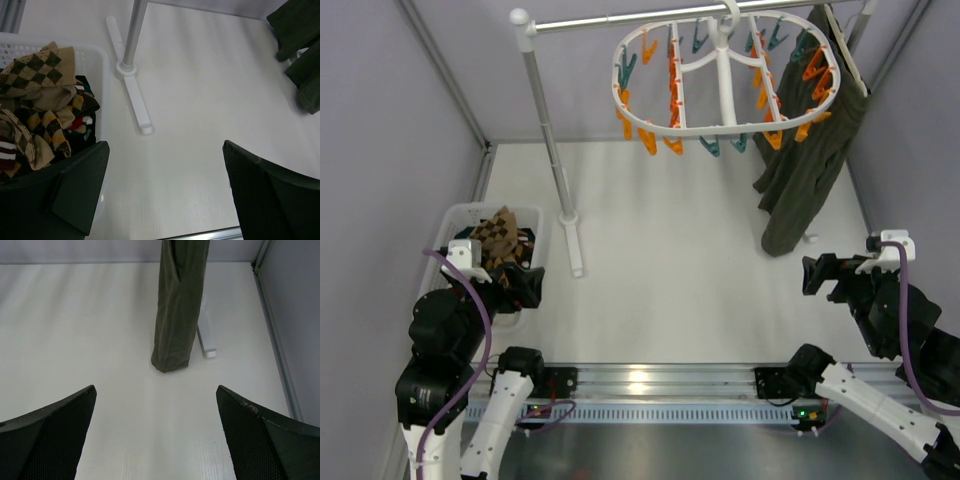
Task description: Remove the socks clipped to the hanger
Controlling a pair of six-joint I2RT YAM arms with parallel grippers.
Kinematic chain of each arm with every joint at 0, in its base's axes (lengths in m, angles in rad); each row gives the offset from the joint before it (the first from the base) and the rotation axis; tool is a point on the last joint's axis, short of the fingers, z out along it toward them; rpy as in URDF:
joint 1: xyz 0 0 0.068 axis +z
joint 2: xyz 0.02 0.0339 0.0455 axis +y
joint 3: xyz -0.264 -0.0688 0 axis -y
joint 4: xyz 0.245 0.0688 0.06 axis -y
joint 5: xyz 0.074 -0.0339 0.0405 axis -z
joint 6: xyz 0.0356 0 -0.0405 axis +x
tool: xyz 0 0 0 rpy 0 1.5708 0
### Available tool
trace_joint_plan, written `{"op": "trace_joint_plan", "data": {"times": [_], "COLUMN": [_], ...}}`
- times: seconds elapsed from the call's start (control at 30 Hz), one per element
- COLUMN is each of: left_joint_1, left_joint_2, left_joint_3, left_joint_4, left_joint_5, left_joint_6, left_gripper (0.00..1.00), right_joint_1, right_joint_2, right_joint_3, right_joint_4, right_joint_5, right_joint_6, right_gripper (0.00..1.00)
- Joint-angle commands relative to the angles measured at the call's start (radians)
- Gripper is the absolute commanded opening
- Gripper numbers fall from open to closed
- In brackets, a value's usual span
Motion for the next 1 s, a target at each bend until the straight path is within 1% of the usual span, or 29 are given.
{"op": "trace_joint_plan", "data": {"times": [0.0,0.77,0.97], "left_joint_1": [-0.003,-0.003,-0.003], "left_joint_2": [0.000,0.008,0.011], "left_joint_3": [0.001,0.001,0.007], "left_joint_4": [0.011,0.012,0.012], "left_joint_5": [-0.009,-0.006,-0.027], "left_joint_6": [0.001,-0.002,-0.016], "left_gripper": [0.99,0.99,0.99], "right_joint_1": [0.008,0.009,0.009], "right_joint_2": [-0.008,-0.002,0.005], "right_joint_3": [0.000,-0.017,-0.012], "right_joint_4": [0.026,0.049,0.046], "right_joint_5": [0.000,-0.019,-0.020], "right_joint_6": [-0.012,-0.011,-0.003], "right_gripper": [0.99,0.99,0.99]}}
